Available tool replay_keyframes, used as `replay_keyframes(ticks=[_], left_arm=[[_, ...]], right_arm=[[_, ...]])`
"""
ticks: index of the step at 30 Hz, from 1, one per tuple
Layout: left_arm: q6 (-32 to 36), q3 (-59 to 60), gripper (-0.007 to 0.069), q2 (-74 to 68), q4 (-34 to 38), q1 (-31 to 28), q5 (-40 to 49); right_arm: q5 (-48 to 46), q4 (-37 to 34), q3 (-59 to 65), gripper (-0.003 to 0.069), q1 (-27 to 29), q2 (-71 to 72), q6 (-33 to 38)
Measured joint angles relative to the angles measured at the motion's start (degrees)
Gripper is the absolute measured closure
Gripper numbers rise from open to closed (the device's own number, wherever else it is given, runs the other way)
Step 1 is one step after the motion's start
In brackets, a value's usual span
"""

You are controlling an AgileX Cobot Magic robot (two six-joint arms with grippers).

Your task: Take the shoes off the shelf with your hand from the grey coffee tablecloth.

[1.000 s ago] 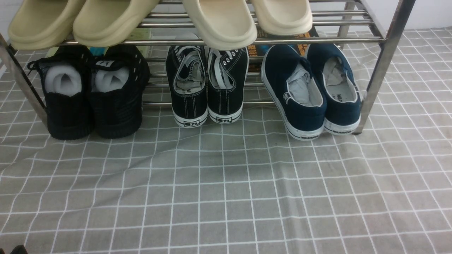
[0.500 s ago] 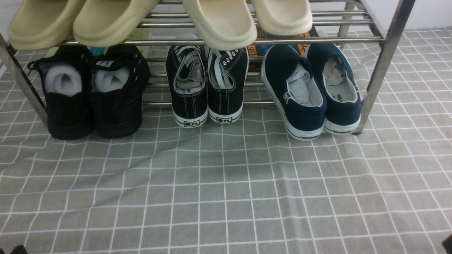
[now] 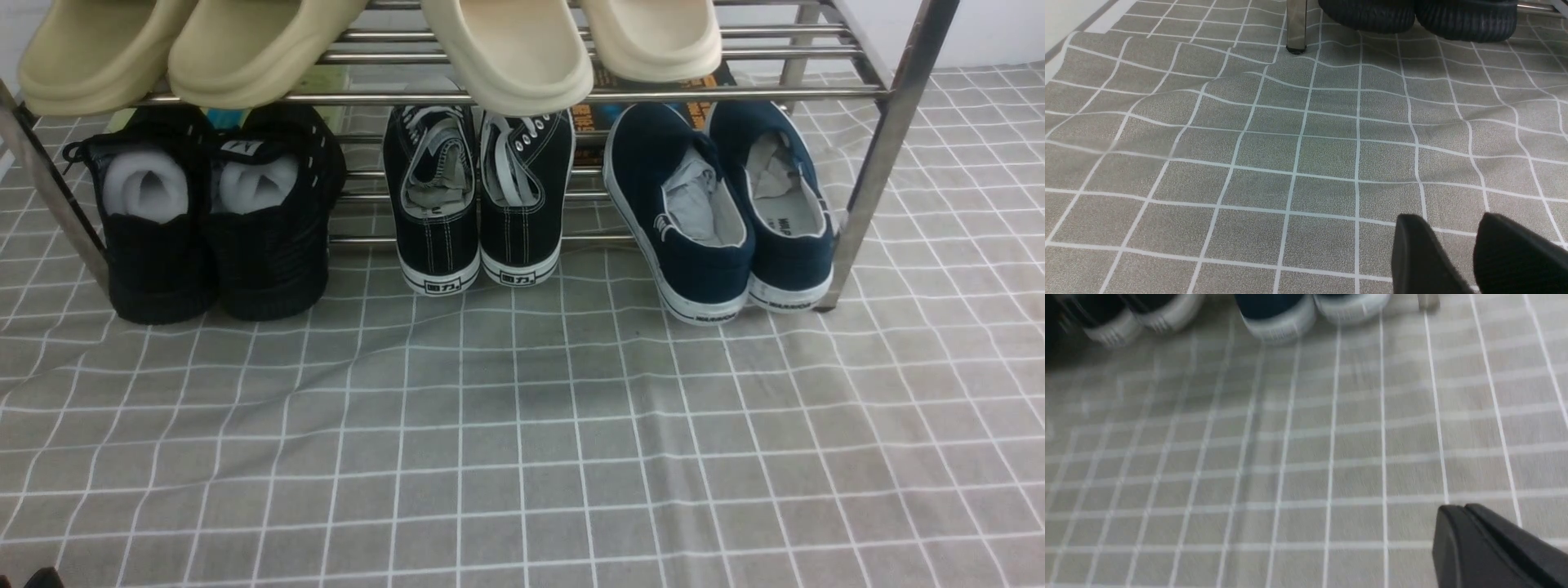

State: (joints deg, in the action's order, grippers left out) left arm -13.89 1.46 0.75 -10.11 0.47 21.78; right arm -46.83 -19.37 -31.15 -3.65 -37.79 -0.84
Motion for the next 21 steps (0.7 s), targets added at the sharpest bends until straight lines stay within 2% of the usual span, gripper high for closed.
replay_keyframes(ticks=[4,7,9,11,16,20,21], left_arm=[[0.0,0.0,0.0384,0.0,0.0,0.0,0.0],[0.0,0.0,0.0384,0.0,0.0,0.0,0.0],[0.0,0.0,0.0384,0.0,0.0,0.0,0.0],[0.0,0.0,0.0384,0.0,0.0,0.0,0.0],[0.0,0.0,0.0384,0.0,0.0,0.0,0.0],[0.0,0.0,0.0384,0.0,0.0,0.0,0.0],[0.0,0.0,0.0384,0.0,0.0,0.0,0.0]], right_arm=[[-3.7,-1.5,-5.8,0.0649,-0.1,-12.1,2.3],[-3.8,-6.8,-12.1,0.0630,-1.3,-20.5,9.8],[-3.8,-10.6,-18.3,0.0592,-3.6,-26.5,15.0],[-3.7,-11.6,-24.5,0.0551,-6.5,-32.0,17.3],[-2.7,-8.8,-35.1,0.0456,-12.2,-41.3,18.0],[-2.4,-0.5,-47.3,0.0333,-17.8,-51.9,14.4],[-2.4,0.0,-47.9,0.0328,-18.1,-52.7,14.1]])
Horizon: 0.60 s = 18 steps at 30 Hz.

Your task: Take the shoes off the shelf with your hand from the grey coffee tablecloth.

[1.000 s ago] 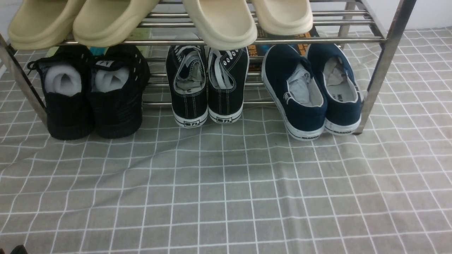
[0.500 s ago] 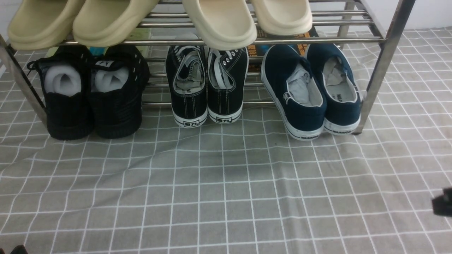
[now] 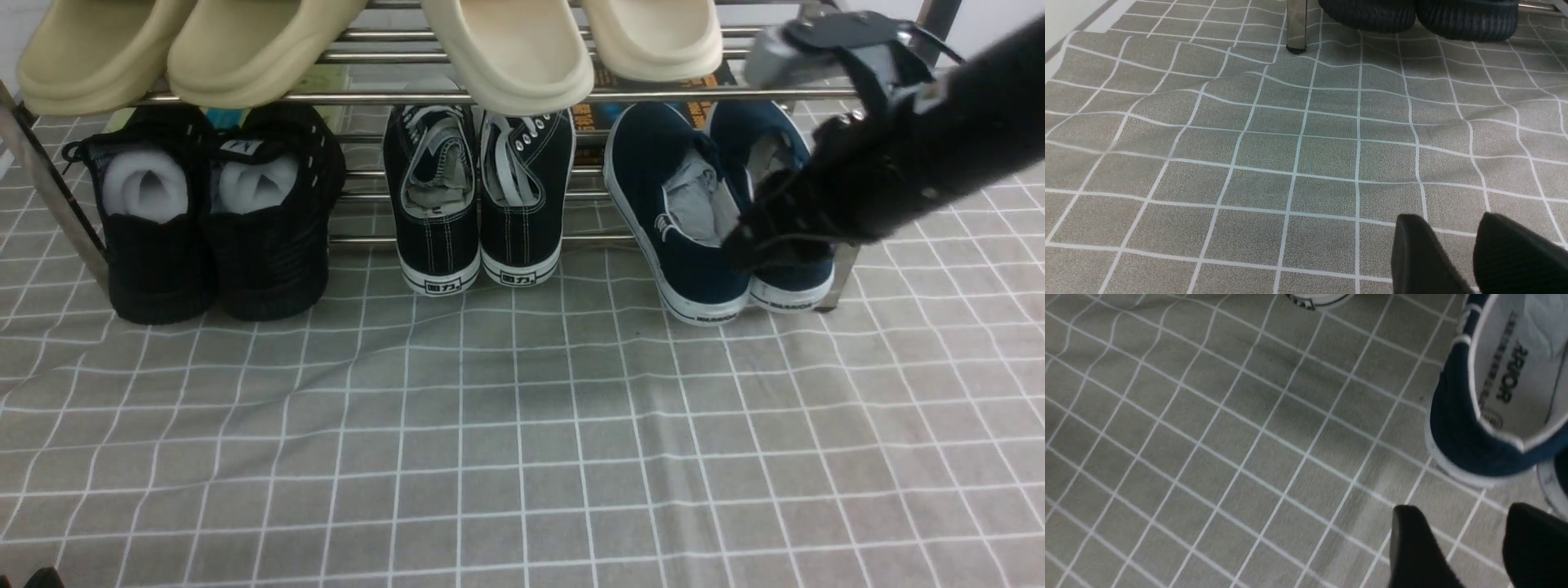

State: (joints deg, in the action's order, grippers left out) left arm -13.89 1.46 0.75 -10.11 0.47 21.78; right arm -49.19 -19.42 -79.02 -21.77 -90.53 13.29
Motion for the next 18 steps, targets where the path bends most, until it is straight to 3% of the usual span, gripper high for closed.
replay_keyframes(ticks=[4,9,15,18], left_arm=[[0.0,0.0,0.0384,0.0,0.0,0.0,0.0],[0.0,0.0,0.0384,0.0,0.0,0.0,0.0],[0.0,0.0,0.0384,0.0,0.0,0.0,0.0],[0.0,0.0,0.0384,0.0,0.0,0.0,0.0]], right_arm=[[0.1,9.2,-10.3,0.0234,-3.2,-8.7,-4.8],[1.4,13.2,-14.6,0.0188,-3.7,-15.1,-7.8],[3.7,13.8,-14.9,0.0191,-3.7,-19.6,-7.9],[5.8,13.8,-14.9,0.0228,-3.7,-21.3,-7.9]])
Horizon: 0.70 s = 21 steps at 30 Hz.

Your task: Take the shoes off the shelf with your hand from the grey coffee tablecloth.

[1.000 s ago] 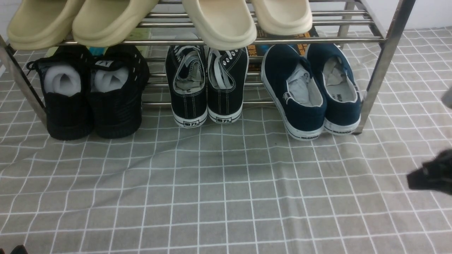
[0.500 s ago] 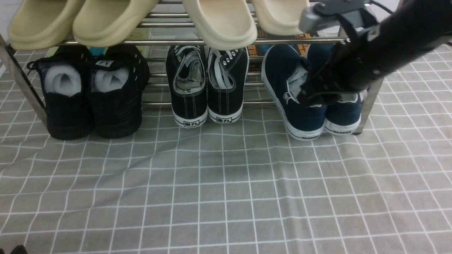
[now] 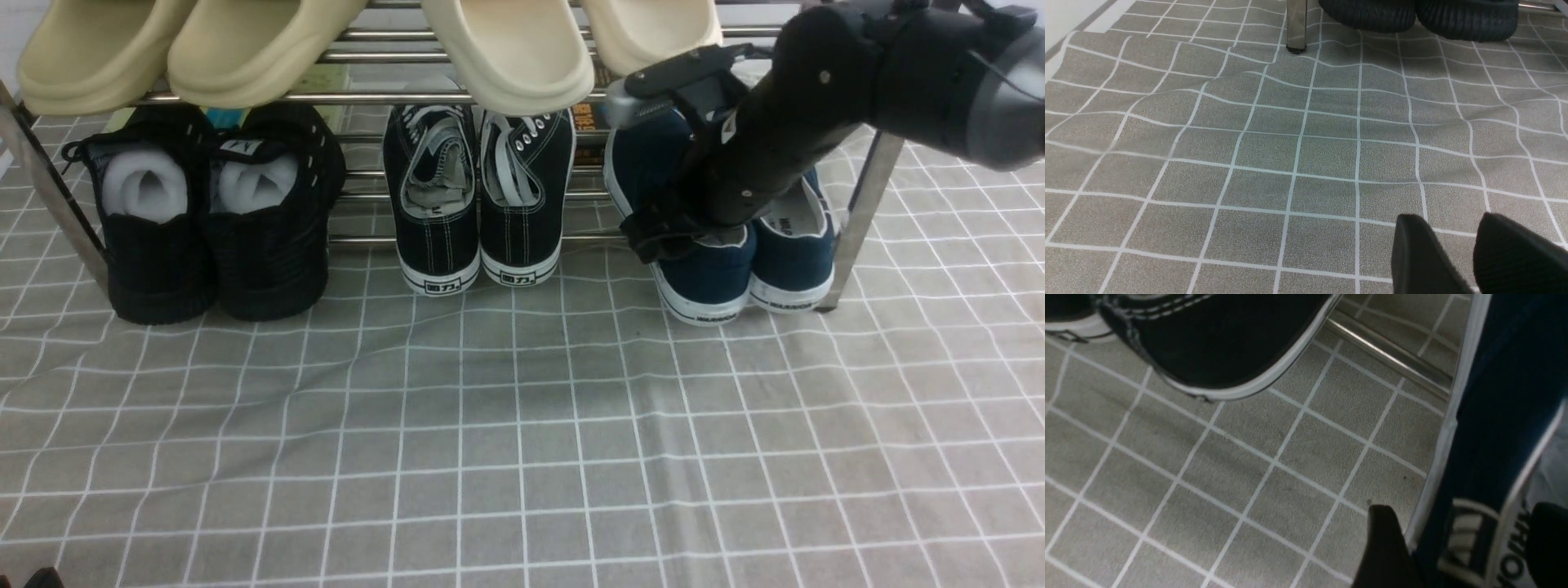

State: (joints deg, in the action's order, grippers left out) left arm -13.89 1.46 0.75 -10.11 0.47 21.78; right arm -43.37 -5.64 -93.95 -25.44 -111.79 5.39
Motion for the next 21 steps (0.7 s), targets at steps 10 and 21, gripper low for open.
replay_keyframes(ticks=[10,21], left_arm=[[0.0,0.0,0.0384,0.0,0.0,0.0,0.0],[0.0,0.0,0.0384,0.0,0.0,0.0,0.0]], right_arm=[[-0.1,-0.9,-0.1,0.0628,0.0,-0.5,-0.2],[-9.4,-4.4,-0.1,0.0627,0.0,8.2,-0.4]])
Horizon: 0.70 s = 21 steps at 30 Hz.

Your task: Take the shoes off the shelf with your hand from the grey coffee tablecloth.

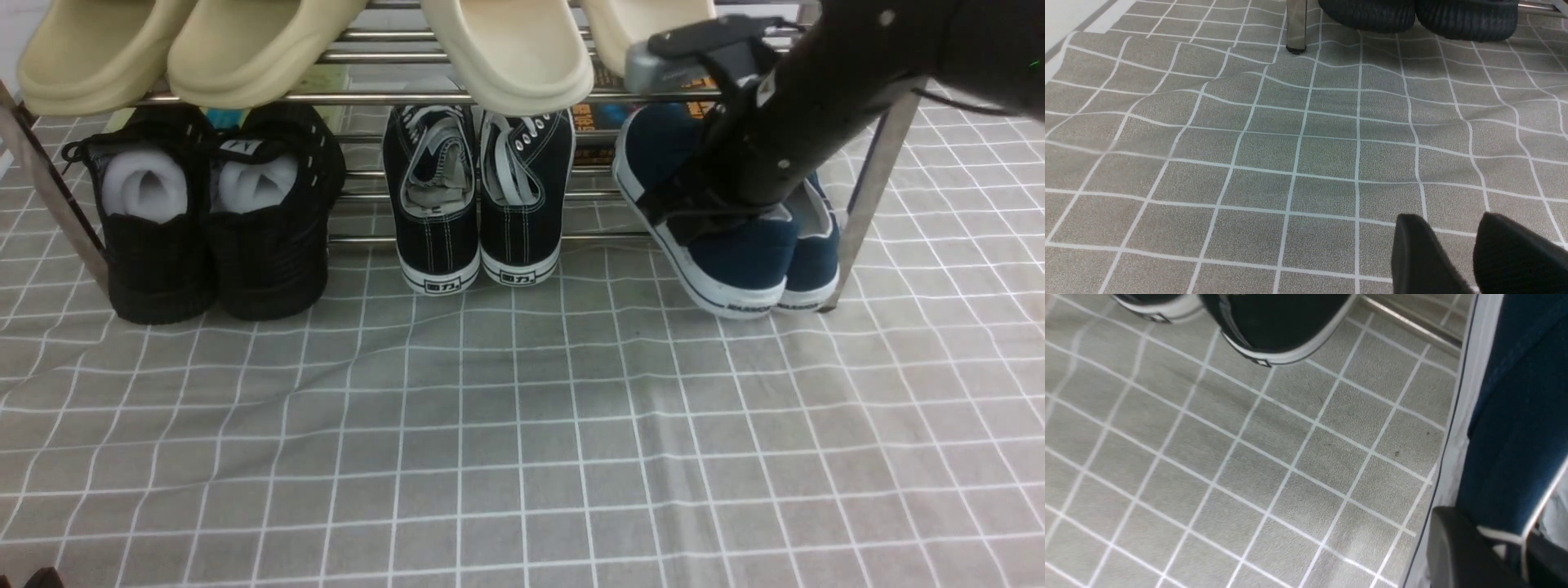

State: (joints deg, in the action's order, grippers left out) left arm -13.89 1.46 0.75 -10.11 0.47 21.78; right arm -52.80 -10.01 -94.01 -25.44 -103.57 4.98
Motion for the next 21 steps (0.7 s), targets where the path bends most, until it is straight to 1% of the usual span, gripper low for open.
replay_keyframes(ticks=[1,8,14,17,21], left_arm=[[0.0,0.0,0.0384,0.0,0.0,0.0,0.0],[0.0,0.0,0.0384,0.0,0.0,0.0,0.0],[0.0,0.0,0.0384,0.0,0.0,0.0,0.0],[0.0,0.0,0.0384,0.0,0.0,0.0,0.0],[0.0,0.0,0.0384,0.0,0.0,0.0,0.0]], right_arm=[[-0.2,-0.3,0.0,0.0627,0.0,0.3,0.0],[-10.9,-6.4,-0.1,0.0627,0.0,5.5,0.0],[-18.4,-8.0,-0.1,0.0627,0.0,11.9,0.0],[-19.4,-9.7,1.1,0.0627,-0.1,15.4,-0.1],[-18.5,-10.8,6.3,0.0627,-1.8,19.2,-0.8]])
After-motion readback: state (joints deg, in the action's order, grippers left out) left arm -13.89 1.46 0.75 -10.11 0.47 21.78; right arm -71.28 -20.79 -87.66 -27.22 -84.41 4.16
